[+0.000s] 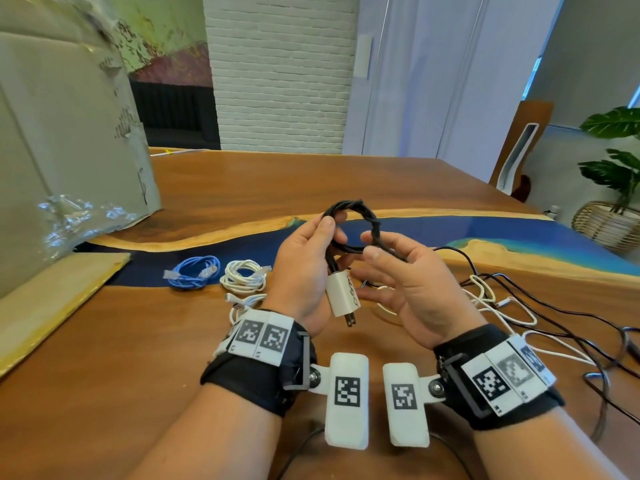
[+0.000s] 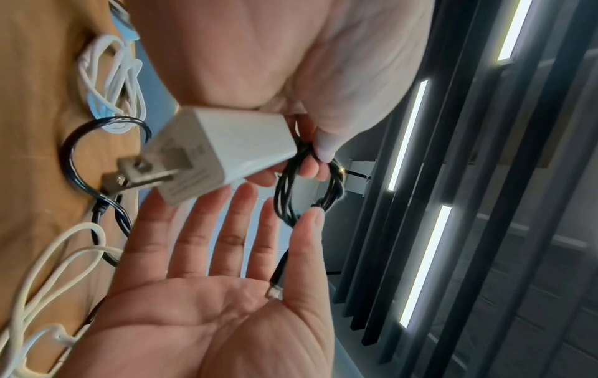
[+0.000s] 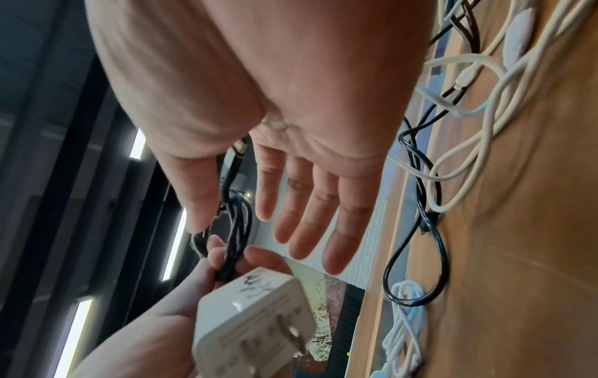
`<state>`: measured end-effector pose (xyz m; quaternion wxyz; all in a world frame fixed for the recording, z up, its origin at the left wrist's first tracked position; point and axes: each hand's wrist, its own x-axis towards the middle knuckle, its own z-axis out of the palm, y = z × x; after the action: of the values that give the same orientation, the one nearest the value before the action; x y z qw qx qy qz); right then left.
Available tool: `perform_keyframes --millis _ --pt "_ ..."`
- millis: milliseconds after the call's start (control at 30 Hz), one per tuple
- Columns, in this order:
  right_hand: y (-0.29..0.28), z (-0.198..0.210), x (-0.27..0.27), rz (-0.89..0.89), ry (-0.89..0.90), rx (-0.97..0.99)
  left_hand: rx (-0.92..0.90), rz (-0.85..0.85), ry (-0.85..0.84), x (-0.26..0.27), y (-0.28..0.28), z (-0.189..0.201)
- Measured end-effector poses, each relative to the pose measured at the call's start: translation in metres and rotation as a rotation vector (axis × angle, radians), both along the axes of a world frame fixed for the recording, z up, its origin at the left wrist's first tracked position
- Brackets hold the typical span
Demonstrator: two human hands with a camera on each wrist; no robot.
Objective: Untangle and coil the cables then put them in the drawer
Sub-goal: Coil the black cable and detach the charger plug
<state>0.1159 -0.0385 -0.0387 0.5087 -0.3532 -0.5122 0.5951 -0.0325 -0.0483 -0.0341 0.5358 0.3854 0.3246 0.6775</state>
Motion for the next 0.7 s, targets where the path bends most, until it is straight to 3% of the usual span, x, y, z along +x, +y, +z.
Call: perform_keyframes --millis 233,400,700 --pt "-0.007 -0.008 -0.008 0.283 -0.211 -0.016 0.004 0.115 -0.037 -0.004 0.005 0.001" --pt "0.002 -0.007 0.000 0.089 -0.107 -0.006 -0.015 0.167 0.079 -0.010 0.007 0.000" --pt "0.010 -0.011 0.006 -0.075 -0.245 0.173 -0.192 0.144 0.223 -0.021 0.010 -0.002"
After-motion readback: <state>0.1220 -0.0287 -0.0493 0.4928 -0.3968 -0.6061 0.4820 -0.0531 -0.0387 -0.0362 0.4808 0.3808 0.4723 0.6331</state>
